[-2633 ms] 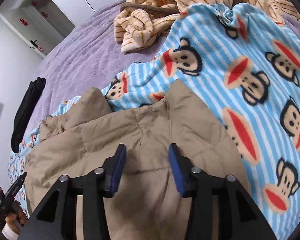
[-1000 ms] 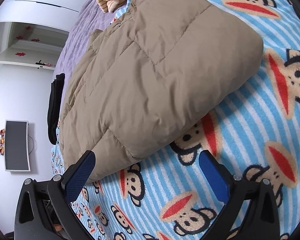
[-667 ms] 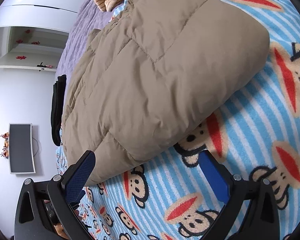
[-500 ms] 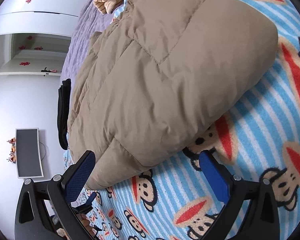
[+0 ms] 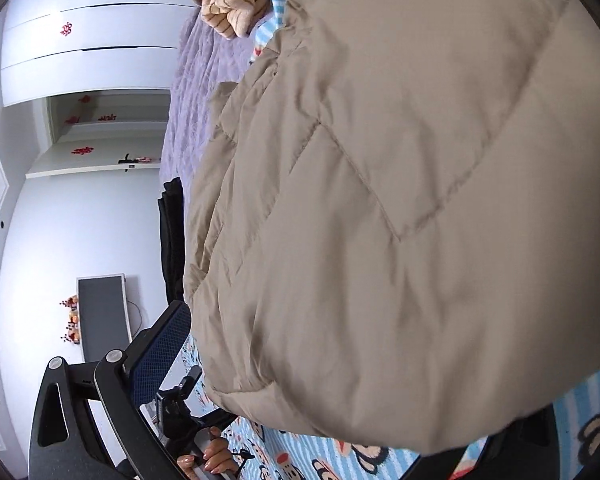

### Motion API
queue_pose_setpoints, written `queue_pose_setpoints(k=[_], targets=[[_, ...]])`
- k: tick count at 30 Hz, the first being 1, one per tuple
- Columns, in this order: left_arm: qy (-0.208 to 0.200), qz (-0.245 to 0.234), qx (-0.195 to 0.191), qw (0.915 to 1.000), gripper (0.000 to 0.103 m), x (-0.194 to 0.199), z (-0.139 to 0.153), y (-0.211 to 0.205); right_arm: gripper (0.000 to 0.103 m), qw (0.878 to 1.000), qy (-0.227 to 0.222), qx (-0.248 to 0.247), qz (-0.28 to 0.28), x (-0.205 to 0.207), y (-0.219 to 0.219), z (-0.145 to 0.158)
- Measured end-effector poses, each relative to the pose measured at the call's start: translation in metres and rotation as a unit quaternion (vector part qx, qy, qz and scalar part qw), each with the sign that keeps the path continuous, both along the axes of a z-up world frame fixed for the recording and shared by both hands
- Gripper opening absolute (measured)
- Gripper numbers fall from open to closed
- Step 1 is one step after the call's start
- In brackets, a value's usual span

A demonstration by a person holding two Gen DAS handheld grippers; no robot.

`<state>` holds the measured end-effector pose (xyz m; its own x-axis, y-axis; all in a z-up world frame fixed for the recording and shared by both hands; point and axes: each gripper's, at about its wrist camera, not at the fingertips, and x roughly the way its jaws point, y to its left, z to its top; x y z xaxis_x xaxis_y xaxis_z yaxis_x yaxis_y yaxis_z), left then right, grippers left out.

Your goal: Fold large clothes

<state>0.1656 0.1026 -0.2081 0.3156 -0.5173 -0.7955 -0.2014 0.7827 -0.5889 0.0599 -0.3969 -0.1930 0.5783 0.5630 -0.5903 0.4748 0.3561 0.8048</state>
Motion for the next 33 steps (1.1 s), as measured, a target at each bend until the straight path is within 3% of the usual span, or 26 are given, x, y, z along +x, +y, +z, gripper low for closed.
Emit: queue_pose_setpoints(k=[3,4,6,8,10,11,12,13,15,17,24,28,33], targets=[[-0.003,0.025,-0.025,0.9994,0.101,0.005,-0.004,0.002,0.103,1.0,0.019,0.019,0.007,0.004,0.001,-0.026],[-0.007,0.033,-0.034,0.9989,0.095,0.006,-0.003,0.003,0.103,0.999,0.021,0.031,0.003,0.003,0.0,-0.034],[-0.009,0.046,-0.047,0.9978,0.064,0.009,-0.001,0.008,0.103,0.999,0.015,0.045,-0.008,0.002,-0.002,-0.043],[-0.015,0.059,-0.079,0.995,0.042,0.007,0.0,0.015,0.103,0.999,0.018,0.046,-0.013,0.003,-0.002,-0.042],[-0.024,0.069,-0.105,0.9918,0.029,0.002,0.006,0.021,0.099,0.999,0.02,0.045,-0.017,0.004,-0.002,-0.04],[-0.03,0.067,-0.11,0.9912,0.023,-0.001,0.011,0.023,0.077,0.999,0.021,0.045,-0.023,0.001,-0.004,-0.038],[-0.038,0.06,-0.109,0.9915,0.021,-0.004,0.017,0.024,0.058,0.998,0.025,0.045,-0.028,-0.001,-0.005,-0.037],[-0.048,0.049,-0.102,0.9924,0.02,-0.007,0.025,0.024,0.055,0.998,0.025,0.051,-0.034,-0.003,-0.006,-0.035],[-0.074,0.017,-0.077,0.9941,0.02,-0.012,0.044,0.02,0.038,0.997,0.013,0.059,-0.04,-0.01,-0.005,-0.028],[-0.096,-0.014,-0.062,0.9933,0.02,-0.017,0.061,0.019,0.033,0.998,-0.001,0.056,-0.037,-0.017,-0.005,-0.018],[-0.144,-0.109,-0.033,0.9829,0.02,-0.055,0.102,0.027,0.03,0.999,-0.015,0.036,-0.028,-0.054,0.009,0.009],[-0.135,-0.14,-0.017,0.9808,0.02,-0.1,0.102,0.04,0.03,0.999,-0.001,0.038,-0.026,-0.092,0.021,0.009],[-0.098,-0.136,-0.013,0.9857,0.02,-0.176,0.095,0.064,0.03,0.999,0.027,0.042,0.005,-0.144,0.032,0.006]])
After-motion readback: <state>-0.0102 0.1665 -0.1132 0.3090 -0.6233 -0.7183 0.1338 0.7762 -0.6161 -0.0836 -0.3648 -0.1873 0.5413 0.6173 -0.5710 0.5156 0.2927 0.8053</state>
